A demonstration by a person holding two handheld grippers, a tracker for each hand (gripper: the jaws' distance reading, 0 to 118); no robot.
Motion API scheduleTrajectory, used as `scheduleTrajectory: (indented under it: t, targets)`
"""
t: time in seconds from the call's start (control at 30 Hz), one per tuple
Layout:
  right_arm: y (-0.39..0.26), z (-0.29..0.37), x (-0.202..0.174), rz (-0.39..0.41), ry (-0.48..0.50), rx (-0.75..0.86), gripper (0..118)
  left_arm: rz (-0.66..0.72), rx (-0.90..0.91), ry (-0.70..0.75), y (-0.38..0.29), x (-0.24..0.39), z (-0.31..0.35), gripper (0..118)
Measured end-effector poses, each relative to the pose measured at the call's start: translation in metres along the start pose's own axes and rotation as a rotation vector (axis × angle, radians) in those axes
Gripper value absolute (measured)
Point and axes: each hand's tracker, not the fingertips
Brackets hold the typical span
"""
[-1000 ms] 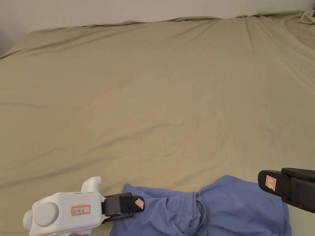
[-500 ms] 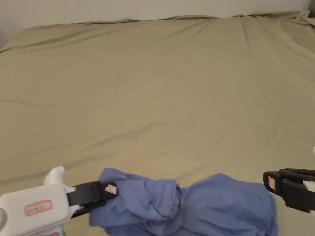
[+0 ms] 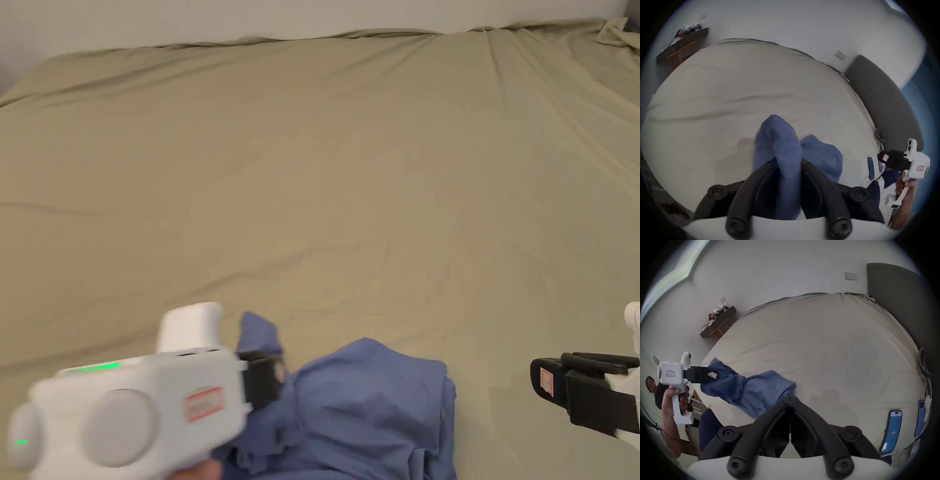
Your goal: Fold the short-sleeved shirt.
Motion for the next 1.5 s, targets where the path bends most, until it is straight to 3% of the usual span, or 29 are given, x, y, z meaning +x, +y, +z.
scheduleTrajectory:
  t: [0.17, 0.3, 0.33, 0.43, 0.47, 0.57, 0.6, 0.63, 0.67, 0.7, 0.77, 0.8, 0.87, 0.97, 1.1, 1.17, 1.23, 1.37, 1.43, 1.5]
  targets:
    - [0.0, 0.002, 0.0, 0.002, 0.004, 0.0, 3, 0.003, -0.108, -0.139, -0.014, 0.066, -0.066, 21]
    - [-0.003, 0.002, 0.01, -0.006, -0.002, -0.006, 3, -0.11, -0.135, -0.018, -0.041, 0.086, -0.12, 26]
    - [-0.004, 0.001, 0.013, -0.012, -0.003, -0.012, 3, -0.106, -0.145, -0.05, -0.046, 0.081, -0.129, 30]
    - [-0.007, -0.003, 0.018, -0.018, 0.0, -0.028, 3, -0.037, -0.188, -0.247, -0.042, 0.073, -0.112, 92]
    - [-0.008, -0.002, 0.019, -0.013, 0.001, -0.03, 3, -0.006, -0.179, -0.277, -0.036, 0.07, -0.098, 101]
    - [-0.007, -0.001, 0.021, -0.004, 0.011, -0.026, 3, 0.085, -0.053, -0.36, -0.016, 0.044, -0.046, 110]
    - [-0.006, -0.001, 0.022, -0.004, 0.012, -0.026, 3, 0.093, 0.008, -0.322, -0.011, 0.035, -0.033, 110]
    - [-0.006, -0.001, 0.025, -0.003, 0.01, -0.024, 3, 0.096, 0.071, -0.194, -0.006, 0.028, -0.023, 110]
    - [-0.005, -0.001, 0.028, -0.006, 0.002, -0.02, 3, 0.1, 0.12, -0.079, -0.003, 0.026, -0.016, 107]
    - [-0.004, -0.001, 0.03, -0.013, -0.007, -0.016, 3, 0.076, 0.165, 0.036, -0.002, 0.023, -0.015, 97]
    - [-0.001, 0.001, 0.033, -0.032, -0.015, -0.011, 3, -0.05, 0.147, 0.132, -0.002, 0.028, -0.032, 15]
    - [0.0, 0.002, 0.033, -0.034, -0.013, -0.01, 3, -0.084, 0.1, 0.124, -0.006, 0.037, -0.045, 11]
    - [0.002, 0.008, 0.032, -0.008, -0.024, -0.005, 3, -0.133, -0.007, -0.053, -0.016, 0.057, -0.066, 11]
    - [0.008, 0.025, 0.032, 0.04, -0.085, 0.045, 3, -0.304, -0.089, 0.1, -0.044, 0.099, -0.107, 11]
    - [0.017, 0.043, 0.038, 0.001, -0.076, 0.073, 3, -0.492, -0.118, 0.046, -0.091, 0.156, -0.142, 11]
    - [0.018, 0.048, 0.037, 0.004, -0.079, 0.08, 3, -0.434, -0.114, 0.027, -0.08, 0.169, -0.148, 11]
    - [0.02, 0.051, 0.034, 0.023, -0.088, 0.084, 3, -0.271, -0.15, -0.064, -0.066, 0.17, -0.151, 11]
    - [0.03, 0.061, 0.029, 0.031, -0.045, 0.149, 3, -0.316, -0.086, -0.167, -0.054, 0.182, -0.125, 11]
    - [0.035, 0.065, 0.025, 0.026, -0.011, 0.186, 3, -0.244, -0.076, -0.287, -0.042, 0.167, -0.097, 11]
    - [0.037, 0.061, 0.021, 0.023, 0.034, 0.194, 3, -0.159, -0.033, -0.308, -0.033, 0.136, -0.069, 11]
